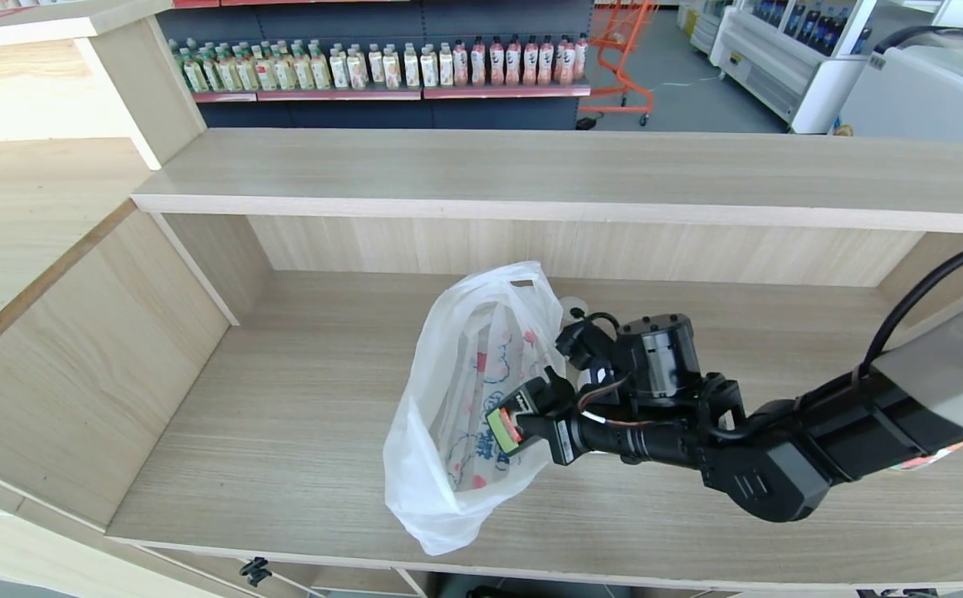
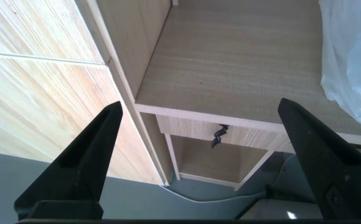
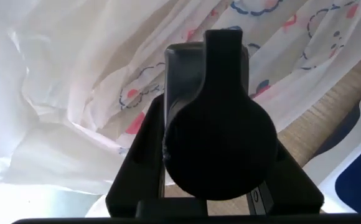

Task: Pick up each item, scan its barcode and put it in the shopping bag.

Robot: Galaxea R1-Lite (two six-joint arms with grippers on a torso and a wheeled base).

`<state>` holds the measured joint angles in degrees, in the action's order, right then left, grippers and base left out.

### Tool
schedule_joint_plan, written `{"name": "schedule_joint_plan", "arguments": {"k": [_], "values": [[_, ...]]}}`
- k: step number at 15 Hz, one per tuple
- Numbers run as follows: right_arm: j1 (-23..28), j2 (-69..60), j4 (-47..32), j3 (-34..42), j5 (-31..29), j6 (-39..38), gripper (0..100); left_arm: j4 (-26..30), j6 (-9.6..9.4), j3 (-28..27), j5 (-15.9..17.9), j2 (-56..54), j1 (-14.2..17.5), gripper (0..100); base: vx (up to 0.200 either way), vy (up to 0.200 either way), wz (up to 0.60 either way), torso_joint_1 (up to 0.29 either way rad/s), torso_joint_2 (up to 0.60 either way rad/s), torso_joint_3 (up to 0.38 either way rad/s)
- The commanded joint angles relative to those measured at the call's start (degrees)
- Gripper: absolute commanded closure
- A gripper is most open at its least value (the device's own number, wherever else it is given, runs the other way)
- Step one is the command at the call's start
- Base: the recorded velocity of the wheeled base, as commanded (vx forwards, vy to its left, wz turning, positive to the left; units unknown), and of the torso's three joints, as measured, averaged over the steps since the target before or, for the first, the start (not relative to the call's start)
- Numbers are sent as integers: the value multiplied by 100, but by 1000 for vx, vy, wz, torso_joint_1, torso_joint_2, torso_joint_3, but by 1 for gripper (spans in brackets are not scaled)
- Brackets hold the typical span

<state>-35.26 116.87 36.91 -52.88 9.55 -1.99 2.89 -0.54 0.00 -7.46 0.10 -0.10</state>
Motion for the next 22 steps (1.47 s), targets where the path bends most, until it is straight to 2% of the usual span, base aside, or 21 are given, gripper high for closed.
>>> {"name": "schedule_joint_plan", "arguments": {"k": [1,4,5,9,12,15,17,19,22], "values": [[-34,134,9,-240,3,-12,100,1,1,0,-1,-1,1,0,0,0,0,0,0,0],[-25,222,18,-442,12,-12,100,1,1,0,-1,-1,1,0,0,0,0,0,0,0],[-34,284,70,-460,12,-12,0,1,1,0,-1,-1,1,0,0,0,0,0,0,0],[-87,292,404,-530,12,-162,0,1,1,0,-1,-1,1,0,0,0,0,0,0,0],[-16,-455,360,-469,65,-1322,0,1,1,0,-1,-1,1,0,0,0,0,0,0,0],[124,-1975,290,498,206,-1911,0,1,1,0,-1,-1,1,0,0,0,0,0,0,0],[361,-3012,-158,955,179,-1709,0,1,1,0,-1,-1,1,0,0,0,0,0,0,0],[801,-3654,-1195,920,170,-891,0,1,1,0,-1,-1,1,0,0,0,0,0,0,0],[1135,-4155,-1433,1131,170,-680,0,1,1,0,-1,-1,1,0,0,0,0,0,0,0]]}}
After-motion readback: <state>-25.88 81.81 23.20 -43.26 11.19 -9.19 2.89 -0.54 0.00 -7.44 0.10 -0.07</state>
